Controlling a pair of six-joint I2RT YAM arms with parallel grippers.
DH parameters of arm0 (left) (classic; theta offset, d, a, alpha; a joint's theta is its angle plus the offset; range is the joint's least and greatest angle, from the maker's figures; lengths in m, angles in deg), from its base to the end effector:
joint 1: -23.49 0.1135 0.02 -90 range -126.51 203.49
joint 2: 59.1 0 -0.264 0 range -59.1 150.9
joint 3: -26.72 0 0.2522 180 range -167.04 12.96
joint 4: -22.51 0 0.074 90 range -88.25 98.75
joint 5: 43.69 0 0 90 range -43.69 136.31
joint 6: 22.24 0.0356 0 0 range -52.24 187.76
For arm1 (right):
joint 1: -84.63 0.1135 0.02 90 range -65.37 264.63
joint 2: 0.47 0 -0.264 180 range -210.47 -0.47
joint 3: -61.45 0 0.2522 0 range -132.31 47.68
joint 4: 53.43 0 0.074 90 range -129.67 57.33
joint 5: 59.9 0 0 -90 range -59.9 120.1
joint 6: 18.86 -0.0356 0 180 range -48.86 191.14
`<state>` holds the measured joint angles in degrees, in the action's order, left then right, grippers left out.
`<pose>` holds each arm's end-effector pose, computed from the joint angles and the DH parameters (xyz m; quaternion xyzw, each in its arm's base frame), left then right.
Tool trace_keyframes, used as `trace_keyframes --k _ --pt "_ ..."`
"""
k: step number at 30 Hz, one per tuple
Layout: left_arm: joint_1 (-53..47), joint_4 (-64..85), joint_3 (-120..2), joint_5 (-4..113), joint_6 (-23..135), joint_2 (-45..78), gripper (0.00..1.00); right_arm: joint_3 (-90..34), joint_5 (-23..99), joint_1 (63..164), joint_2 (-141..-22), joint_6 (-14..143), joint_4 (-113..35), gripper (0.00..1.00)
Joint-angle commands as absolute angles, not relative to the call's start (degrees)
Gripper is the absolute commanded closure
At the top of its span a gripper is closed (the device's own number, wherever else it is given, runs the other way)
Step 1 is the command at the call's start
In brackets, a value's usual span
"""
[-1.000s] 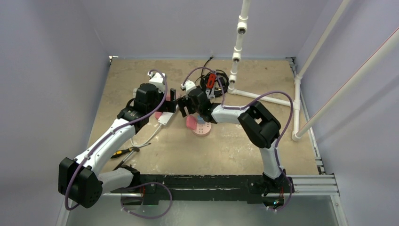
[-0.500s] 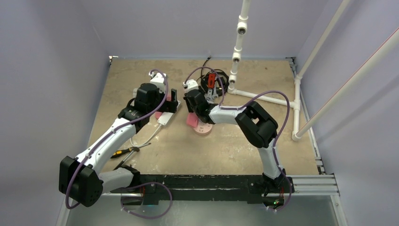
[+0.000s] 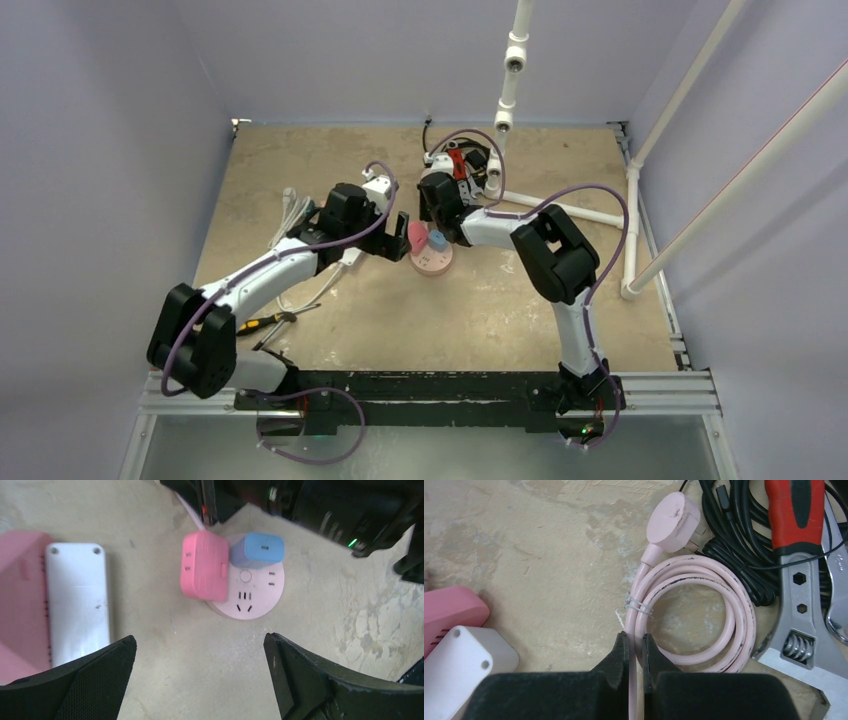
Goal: Pull the plug off the socket
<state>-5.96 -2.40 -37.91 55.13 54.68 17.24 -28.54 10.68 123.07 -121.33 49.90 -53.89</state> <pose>0.2518 -0.1484 0.2537 0.1610 0.8768 -0.2264 0.3924 0.3713 0.2796 0.1563 -0.0450 0.8583 0.1167 0.4977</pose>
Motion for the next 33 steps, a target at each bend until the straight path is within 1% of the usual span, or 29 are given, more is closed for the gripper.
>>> trace_keyframes --k 1,6,9,10,12,15,16,20,21,22,24,31,33 --pt "-6.1 1.7 -39.3 63.1 52.4 22.4 0.01 -27.1 9.2 121.2 -120.3 48.6 -51.9 1.00" --pt "-6.1 3.6 -41.1 64.9 50.3 27.9 0.01 -27.0 9.5 121.2 -120.1 48.7 -51.9 1.00" --pt "-6.1 5.1 -42.3 66.3 49.0 30.9 0.03 -27.0 9.7 121.2 -120.0 48.8 -51.9 1.00" --pt "-6.1 5.2 -42.9 66.5 49.0 31.9 0.05 -26.9 9.7 121.2 -119.9 48.9 -52.0 1.00" --pt "-6.1 5.1 -43.8 66.8 49.0 33.3 0.13 -26.8 9.8 121.2 -119.7 48.9 -52.0 1.00" --pt "-6.1 6.1 -44.2 65.8 49.6 33.9 0.27 -26.7 10.2 121.3 -119.5 49.0 -52.2 1.00" --pt "-6.1 5.8 -44.8 65.2 49.8 34.5 0.29 -26.7 10.4 121.3 -119.5 49.0 -52.3 1.00" --pt "-6.1 4.6 -46.1 64.6 50.2 37.1 0.30 -26.5 10.9 121.3 -119.2 49.1 -52.3 1.00" --pt "-6.1 5.1 -45.9 64.6 49.9 37.3 0.31 -26.4 10.9 118.9 -119.0 49.1 -52.3 1.00" --pt "-6.1 5.4 -46.0 64.5 49.9 37.4 0.32 -26.3 10.8 121.0 -118.7 49.2 -52.4 1.00" --pt "-6.1 5.4 -46.3 63.5 50.0 37.7 0.35 -26.0 10.8 121.3 -118.4 49.2 -52.6 1.00" --pt "-6.4 6.2 -46.4 64.0 50.1 38.6 0.75 -26.0 11.2 121.3 -118.5 49.2 -52.7 1.00" --pt "-6.6 6.1 -46.5 63.5 50.8 38.3 0.82 -25.8 11.6 121.2 -118.3 49.2 -52.8 1.00"
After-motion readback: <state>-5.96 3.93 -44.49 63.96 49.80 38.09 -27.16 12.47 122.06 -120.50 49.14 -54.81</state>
